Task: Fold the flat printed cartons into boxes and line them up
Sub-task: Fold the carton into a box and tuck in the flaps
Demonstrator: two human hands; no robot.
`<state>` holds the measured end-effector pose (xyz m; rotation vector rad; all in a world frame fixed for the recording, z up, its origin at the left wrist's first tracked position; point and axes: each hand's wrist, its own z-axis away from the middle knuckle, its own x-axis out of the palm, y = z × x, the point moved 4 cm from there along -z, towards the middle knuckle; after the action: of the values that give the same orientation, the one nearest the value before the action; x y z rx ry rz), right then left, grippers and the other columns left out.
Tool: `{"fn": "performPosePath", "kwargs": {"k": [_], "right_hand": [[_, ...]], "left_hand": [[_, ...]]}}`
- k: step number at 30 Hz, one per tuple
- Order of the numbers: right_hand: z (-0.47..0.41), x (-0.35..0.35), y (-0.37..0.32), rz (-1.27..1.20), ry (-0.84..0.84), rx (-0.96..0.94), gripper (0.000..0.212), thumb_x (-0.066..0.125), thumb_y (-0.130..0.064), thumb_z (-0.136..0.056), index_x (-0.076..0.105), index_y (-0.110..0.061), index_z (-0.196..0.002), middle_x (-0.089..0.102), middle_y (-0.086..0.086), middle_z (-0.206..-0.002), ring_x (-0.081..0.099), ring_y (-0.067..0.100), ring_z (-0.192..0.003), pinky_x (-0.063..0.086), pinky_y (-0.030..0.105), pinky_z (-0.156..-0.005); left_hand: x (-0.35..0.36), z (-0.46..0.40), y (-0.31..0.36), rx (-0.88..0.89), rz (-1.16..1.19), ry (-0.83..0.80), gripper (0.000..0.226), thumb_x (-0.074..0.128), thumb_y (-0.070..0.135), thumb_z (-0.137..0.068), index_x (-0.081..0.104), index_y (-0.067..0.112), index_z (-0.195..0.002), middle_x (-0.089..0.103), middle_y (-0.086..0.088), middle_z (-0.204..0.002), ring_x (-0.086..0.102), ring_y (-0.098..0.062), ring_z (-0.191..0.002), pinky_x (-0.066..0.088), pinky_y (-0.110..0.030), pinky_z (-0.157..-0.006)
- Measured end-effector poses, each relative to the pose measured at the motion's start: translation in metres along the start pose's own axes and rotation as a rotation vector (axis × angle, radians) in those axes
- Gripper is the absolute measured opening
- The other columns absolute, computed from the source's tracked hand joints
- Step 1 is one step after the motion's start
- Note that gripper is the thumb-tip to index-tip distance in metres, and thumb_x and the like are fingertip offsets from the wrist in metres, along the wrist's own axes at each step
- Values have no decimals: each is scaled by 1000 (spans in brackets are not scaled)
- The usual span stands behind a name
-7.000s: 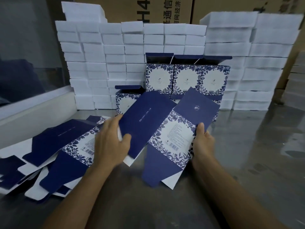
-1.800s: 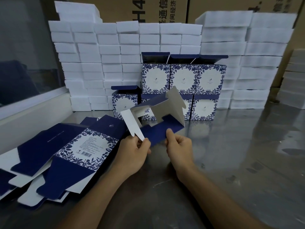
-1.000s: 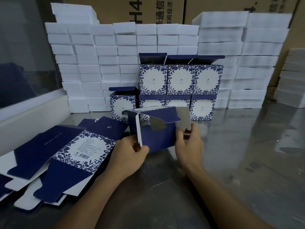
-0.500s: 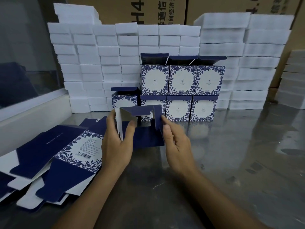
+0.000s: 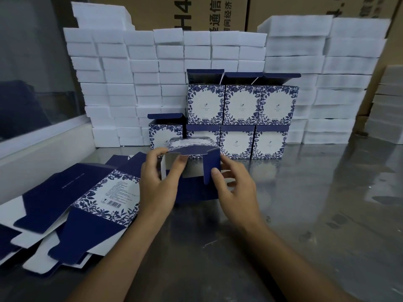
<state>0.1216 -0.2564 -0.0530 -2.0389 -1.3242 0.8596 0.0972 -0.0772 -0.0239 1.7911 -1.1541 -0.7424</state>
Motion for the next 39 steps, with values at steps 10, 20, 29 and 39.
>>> {"fn": "performPosePath", "kwargs": {"k": [10,20,29,39], "right_hand": [[-9,-20,6,118,170,21,23,65,-20,-97,62,-10,-76,65,2,-76,61,18,-71,52,44,-71],[-8,-18,2,70,102,44,5,69,-28,-94,66,-28,-98,70,-8,-92,64,3,-80,52,23,-69],[-12,-25,-8,192,179,-74,16,69,-12,-92,65,-10,-77,61,-3,-70,57,12,-65,49,36,-64],[-8,-13,15,279,-28,126,27,76,-42,-86,70,-17,-76,67,-7,-69,63,12,-67,53,34,-64]], "left_hand": [[16,11,-1,171,-149,-167,36,59,53,-79,55,43,-113,43,14,-116,42,24,-101,28,6,-78],[14,9,0,240,-167,-187,28,59,59,-79,58,39,-98,42,10,-122,40,23,-106,26,7,-82],[13,10,3,226,-126,-157,41,50,70,-77,62,37,-98,47,11,-109,50,9,-105,30,4,-79],[9,7,1,243,-156,-100,38,49,71,-76,59,39,-94,45,11,-107,47,14,-100,30,4,-79]]}}
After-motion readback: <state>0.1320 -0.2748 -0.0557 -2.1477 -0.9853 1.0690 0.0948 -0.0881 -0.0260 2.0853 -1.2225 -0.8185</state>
